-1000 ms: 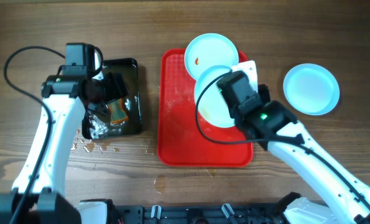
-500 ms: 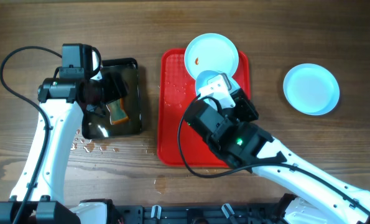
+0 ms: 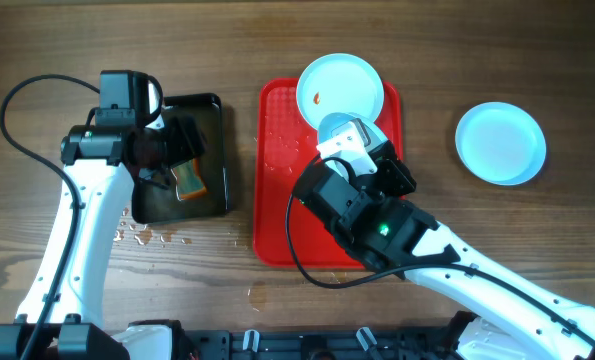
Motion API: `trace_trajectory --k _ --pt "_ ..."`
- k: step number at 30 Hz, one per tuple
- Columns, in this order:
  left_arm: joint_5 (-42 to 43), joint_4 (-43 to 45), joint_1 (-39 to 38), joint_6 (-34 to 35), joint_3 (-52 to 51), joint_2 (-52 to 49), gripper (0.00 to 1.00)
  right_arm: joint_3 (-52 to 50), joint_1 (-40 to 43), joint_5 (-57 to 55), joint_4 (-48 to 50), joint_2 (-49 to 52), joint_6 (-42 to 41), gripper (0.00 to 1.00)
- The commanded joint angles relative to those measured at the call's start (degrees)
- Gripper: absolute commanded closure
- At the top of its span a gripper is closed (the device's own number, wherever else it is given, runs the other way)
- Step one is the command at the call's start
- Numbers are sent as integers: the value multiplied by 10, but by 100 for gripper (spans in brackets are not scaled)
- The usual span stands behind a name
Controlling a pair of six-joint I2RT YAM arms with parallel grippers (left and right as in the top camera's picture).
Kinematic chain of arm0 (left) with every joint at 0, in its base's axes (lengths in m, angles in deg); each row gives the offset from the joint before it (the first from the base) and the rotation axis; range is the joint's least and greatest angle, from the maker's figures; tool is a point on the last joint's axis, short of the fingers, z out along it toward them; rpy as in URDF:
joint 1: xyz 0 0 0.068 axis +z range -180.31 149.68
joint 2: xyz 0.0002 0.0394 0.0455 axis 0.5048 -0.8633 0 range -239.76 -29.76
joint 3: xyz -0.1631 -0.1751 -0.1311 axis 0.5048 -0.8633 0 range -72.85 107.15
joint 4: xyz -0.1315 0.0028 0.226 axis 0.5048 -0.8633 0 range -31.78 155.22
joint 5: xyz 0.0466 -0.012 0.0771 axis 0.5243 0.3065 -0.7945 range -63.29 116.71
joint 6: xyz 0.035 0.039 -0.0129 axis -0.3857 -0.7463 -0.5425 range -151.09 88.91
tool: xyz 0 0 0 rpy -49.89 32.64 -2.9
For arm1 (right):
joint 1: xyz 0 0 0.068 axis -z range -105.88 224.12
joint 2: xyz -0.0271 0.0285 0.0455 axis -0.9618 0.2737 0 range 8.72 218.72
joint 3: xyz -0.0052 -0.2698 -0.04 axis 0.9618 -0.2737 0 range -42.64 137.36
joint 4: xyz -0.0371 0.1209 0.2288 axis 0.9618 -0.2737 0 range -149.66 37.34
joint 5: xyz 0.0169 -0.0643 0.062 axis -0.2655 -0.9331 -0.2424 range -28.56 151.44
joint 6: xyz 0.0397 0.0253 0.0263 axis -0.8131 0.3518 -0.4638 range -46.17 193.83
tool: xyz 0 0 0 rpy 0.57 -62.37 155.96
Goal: Clean dirty plates on tray and stack at the side
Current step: 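Lift the plate with the right gripper and stack it on the side plate, then grasp the last plate rim with the right gripper, wet sponge in tray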
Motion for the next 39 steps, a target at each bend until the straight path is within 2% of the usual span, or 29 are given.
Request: trace_trajectory --k 1,3,7,9,10,12,16,17,19,24,26,27,29,30,31,34,36,38,39 --pt "9 -1 3 -5 8 5 17 1 -2 -21 6 2 -8 96" --pt "9 -1 3 -5 8 5 16 0 0 20 5 2 -51 96" --pt "9 -4 3 -5 8 5 17 0 59 315 3 3 -66 96" --pt "9 -7 3 -5 8 5 16 10 120 325 -10 -9 -120 96" --pt "9 -8 3 -5 8 5 16 15 158 354 -10 -17 -126 96" --pt "9 -8 3 -5 8 5 16 19 286 471 -9 -38 -146 96" --pt "9 -7 3 -5 8 5 16 19 496 614 -10 -28 -167 96" --pt "9 -7 3 -5 8 5 16 19 599 661 -9 -14 -173 96" --pt "9 -7 3 -5 8 5 16 19 712 692 -4 13 -205 96" --pt "9 -7 3 -5 8 5 16 19 856 703 34 93 -252 96" --pt "9 -7 3 -5 8 5 16 19 866 704 53 117 -256 96" --pt "9 -7 3 -5 8 5 16 19 865 705 62 125 -254 91" --pt "9 -7 3 -5 8 5 16 19 859 725 87 128 -233 55" --pt "9 -7 3 -5 8 5 16 21 857 776 101 125 -198 41" --pt "9 -7 3 -5 8 5 16 28 851 808 102 121 -182 35" --pt "9 -7 3 -5 8 5 15 65 781 888 84 102 -90 37" --pt "10 -8 3 -5 8 5 15 82 690 906 72 101 -45 41" --pt "11 -7 3 -5 8 5 15 82 586 858 85 108 -39 45" --pt "11 -7 3 -5 8 5 15 82 507 766 111 125 -29 45"
